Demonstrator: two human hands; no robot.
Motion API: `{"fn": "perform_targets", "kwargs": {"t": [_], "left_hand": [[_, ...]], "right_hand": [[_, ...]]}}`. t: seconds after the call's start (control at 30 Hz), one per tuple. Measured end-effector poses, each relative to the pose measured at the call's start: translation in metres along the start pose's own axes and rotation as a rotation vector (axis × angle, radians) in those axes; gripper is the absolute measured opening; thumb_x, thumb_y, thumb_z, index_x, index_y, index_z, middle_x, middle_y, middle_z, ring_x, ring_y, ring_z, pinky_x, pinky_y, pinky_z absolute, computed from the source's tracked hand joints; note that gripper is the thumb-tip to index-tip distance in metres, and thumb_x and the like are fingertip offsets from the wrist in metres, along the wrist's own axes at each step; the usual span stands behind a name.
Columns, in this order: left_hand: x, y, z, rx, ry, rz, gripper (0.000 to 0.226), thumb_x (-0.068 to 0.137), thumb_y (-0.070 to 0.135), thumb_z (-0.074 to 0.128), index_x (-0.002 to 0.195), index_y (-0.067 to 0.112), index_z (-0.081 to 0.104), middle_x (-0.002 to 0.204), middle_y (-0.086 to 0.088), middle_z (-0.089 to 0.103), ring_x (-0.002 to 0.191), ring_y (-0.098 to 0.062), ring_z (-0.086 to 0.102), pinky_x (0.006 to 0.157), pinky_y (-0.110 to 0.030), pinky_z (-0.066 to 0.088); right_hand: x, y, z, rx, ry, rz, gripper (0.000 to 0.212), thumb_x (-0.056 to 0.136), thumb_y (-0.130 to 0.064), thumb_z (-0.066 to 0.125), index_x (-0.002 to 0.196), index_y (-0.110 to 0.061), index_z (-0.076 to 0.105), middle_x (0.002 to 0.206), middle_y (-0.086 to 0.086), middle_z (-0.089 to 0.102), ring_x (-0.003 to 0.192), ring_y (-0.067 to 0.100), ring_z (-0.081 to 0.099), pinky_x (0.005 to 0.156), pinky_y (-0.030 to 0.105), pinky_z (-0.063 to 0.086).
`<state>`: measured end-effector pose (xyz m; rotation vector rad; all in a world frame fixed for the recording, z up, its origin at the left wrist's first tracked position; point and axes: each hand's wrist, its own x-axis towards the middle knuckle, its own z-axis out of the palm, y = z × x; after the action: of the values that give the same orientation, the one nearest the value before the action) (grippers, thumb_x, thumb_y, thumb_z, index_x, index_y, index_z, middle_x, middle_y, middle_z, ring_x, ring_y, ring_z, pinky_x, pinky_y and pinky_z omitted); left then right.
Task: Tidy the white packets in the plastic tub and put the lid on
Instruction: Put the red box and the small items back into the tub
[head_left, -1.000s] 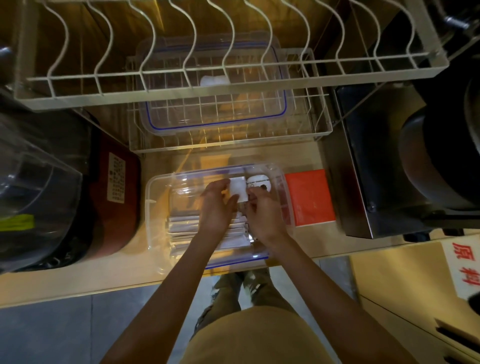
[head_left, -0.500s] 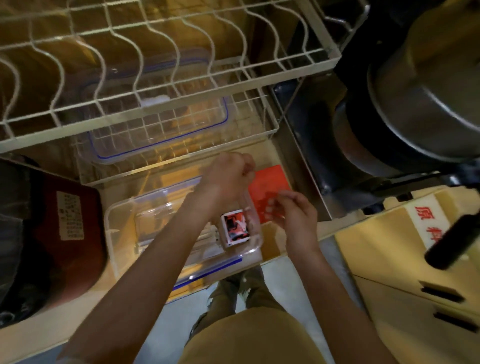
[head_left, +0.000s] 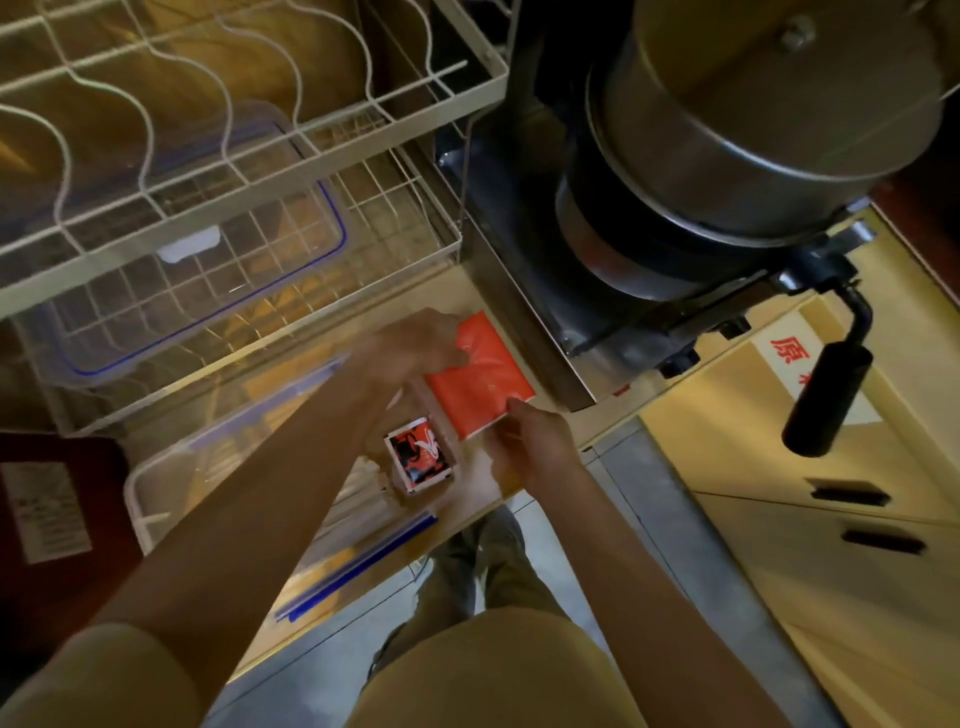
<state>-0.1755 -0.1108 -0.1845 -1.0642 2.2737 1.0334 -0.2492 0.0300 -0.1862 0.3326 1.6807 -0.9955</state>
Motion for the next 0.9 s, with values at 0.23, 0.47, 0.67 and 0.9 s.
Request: {"fn": "perform_targets", "kwargs": {"t": [0.23, 0.47, 0.67, 0.9], "left_hand": [[-0.014, 0.012, -0.010, -0.006, 0.226, 0.009, 0.034, 0.089, 0.032, 0.051, 0.106, 0.003, 0.058, 0.108, -0.018, 0.064, 0.100, -0.029, 0.058, 0.078, -0.031, 0.040], [-0.069, 0.008, -0.014, -0.063, 0.463, -0.047, 0.034, 0.088, 0.031, 0.054, 0.103, 0.002, 0.059, 0.099, -0.018, 0.067, 0.088, -0.028, 0.062, 0.074, -0.034, 0.045], [-0.129, -0.009, -0.011, -0.326, 0.687, -0.206, 0.035, 0.086, 0.031, 0.058, 0.107, 0.004, 0.059, 0.097, -0.013, 0.068, 0.080, -0.023, 0.059, 0.068, -0.030, 0.041], [-0.185, -0.056, 0.034, -0.491, 0.841, -0.545, 0.035, 0.083, 0.036, 0.061, 0.094, 0.003, 0.061, 0.090, -0.017, 0.069, 0.087, -0.033, 0.063, 0.072, -0.036, 0.046]], "right_hand": [[-0.009, -0.005, -0.008, 0.030, -0.041, -0.248, 0.016, 0.094, -0.015, 0.042, 0.093, -0.014, 0.059, 0.087, 0.006, 0.063, 0.079, 0.019, 0.061, 0.075, 0.031, 0.050], [-0.021, -0.013, 0.006, -0.124, 0.013, -0.441, 0.021, 0.092, -0.024, 0.049, 0.110, -0.013, 0.052, 0.110, 0.009, 0.057, 0.098, 0.022, 0.058, 0.091, 0.040, 0.050], [-0.048, -0.018, 0.031, -0.265, -0.132, -0.669, 0.020, 0.092, -0.021, 0.048, 0.111, -0.015, 0.054, 0.085, -0.012, 0.053, 0.076, -0.001, 0.051, 0.059, 0.016, 0.036], [-0.064, 0.022, 0.077, -0.464, -0.324, -0.715, 0.013, 0.089, -0.019, 0.052, 0.102, -0.019, 0.057, 0.086, -0.008, 0.059, 0.082, 0.012, 0.059, 0.068, 0.025, 0.047]]}}
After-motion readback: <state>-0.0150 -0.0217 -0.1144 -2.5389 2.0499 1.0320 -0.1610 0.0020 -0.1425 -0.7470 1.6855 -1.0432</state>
